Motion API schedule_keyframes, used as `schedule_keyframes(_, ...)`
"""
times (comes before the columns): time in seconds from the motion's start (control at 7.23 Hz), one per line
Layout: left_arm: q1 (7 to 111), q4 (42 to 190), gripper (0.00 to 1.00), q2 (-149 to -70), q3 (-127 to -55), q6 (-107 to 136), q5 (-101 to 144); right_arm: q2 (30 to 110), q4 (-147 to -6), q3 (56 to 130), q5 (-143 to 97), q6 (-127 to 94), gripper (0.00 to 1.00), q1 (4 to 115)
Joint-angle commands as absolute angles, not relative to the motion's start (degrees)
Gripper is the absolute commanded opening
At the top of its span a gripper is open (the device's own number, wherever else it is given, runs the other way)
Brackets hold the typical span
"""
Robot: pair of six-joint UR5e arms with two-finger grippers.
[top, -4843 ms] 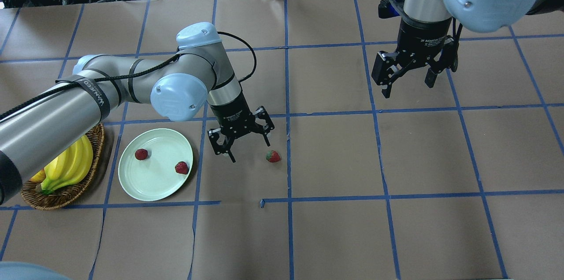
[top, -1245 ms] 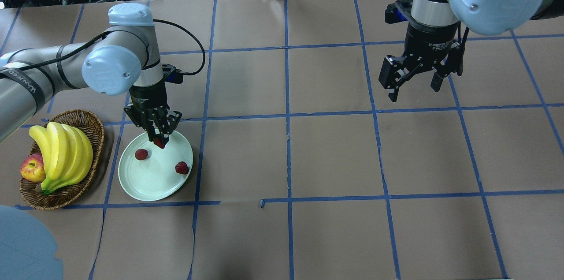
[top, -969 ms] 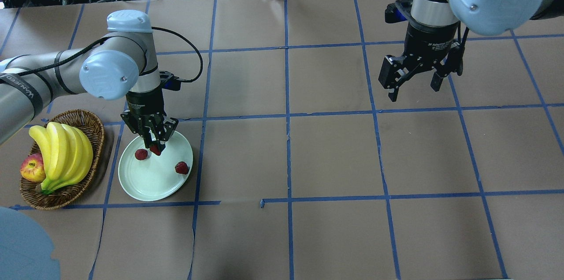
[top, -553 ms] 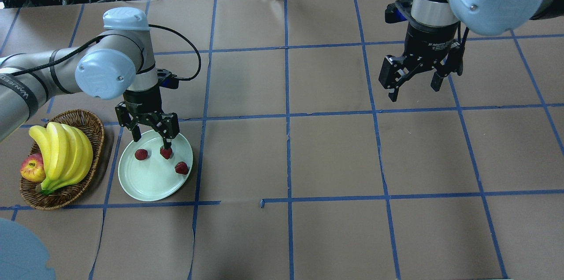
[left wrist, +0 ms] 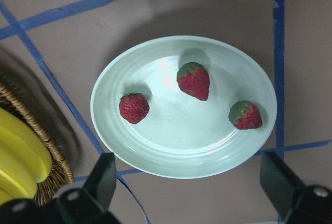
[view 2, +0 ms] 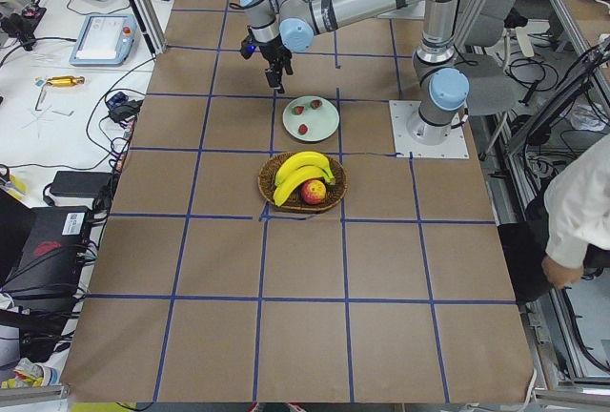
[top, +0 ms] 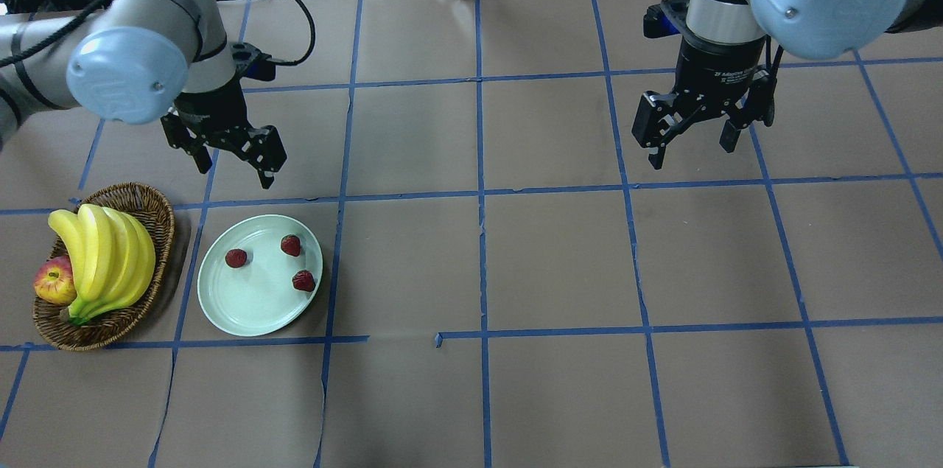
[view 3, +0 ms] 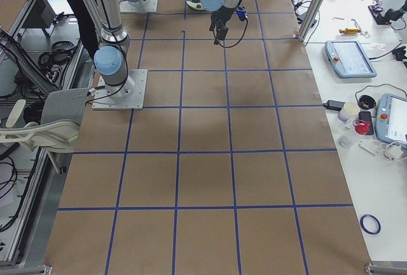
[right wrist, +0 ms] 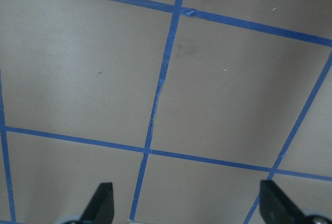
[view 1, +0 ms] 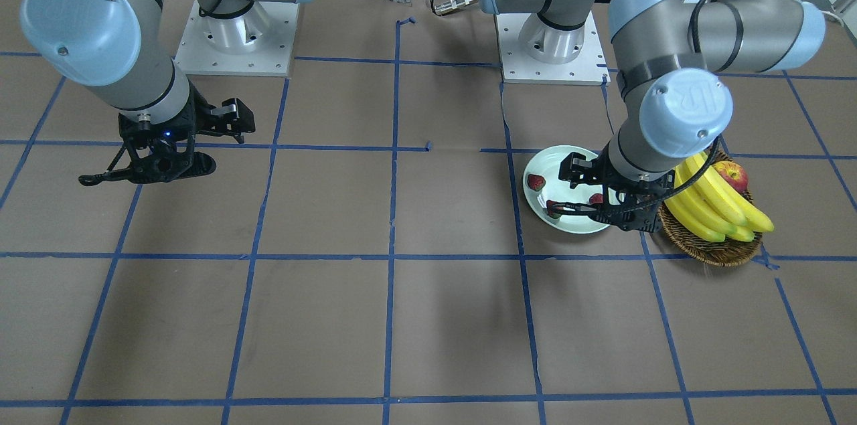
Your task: Collect all strawberries into plate
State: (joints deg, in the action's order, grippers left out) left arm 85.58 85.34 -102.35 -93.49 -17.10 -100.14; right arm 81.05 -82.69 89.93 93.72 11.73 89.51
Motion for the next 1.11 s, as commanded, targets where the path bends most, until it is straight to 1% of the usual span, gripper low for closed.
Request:
schedule_keyframes(0.0,86.04,85.43,1.00,-98.72,-89.04,-12.96,-98.02,81.65,-82.88,89.12,93.87,11.69,1.00,89.30)
schedule_keyframes(0.14,86.31,86.30,1.00,-96.53,-88.60,-7.09,-91.73,82.09,-82.79,88.34,93.87,11.43,1.00,89.30)
schedule_keyframes(0.42,86.40,87.36,1.00,-95.10,-89.56,-6.50,-92.53,82.18,-82.18,83.35,93.35,7.75,1.00,89.38)
schedule_keyframes(0.55,86.57,88.06,1.00,-95.36,-89.73,-6.50,-94.38,82.44,-82.18,82.02,92.21,6.69,1.00,89.65)
schedule_keyframes(0.83,89.80,87.90,1.00,-95.81,-92.18,-3.79,-93.78,83.40,-82.53,81.83,88.17,3.19,1.00,90.00)
schedule_keyframes(0.97,90.17,87.80,1.00,-95.71,-91.68,-3.69,-93.61,83.32,-82.62,81.91,88.33,2.64,1.00,90.09)
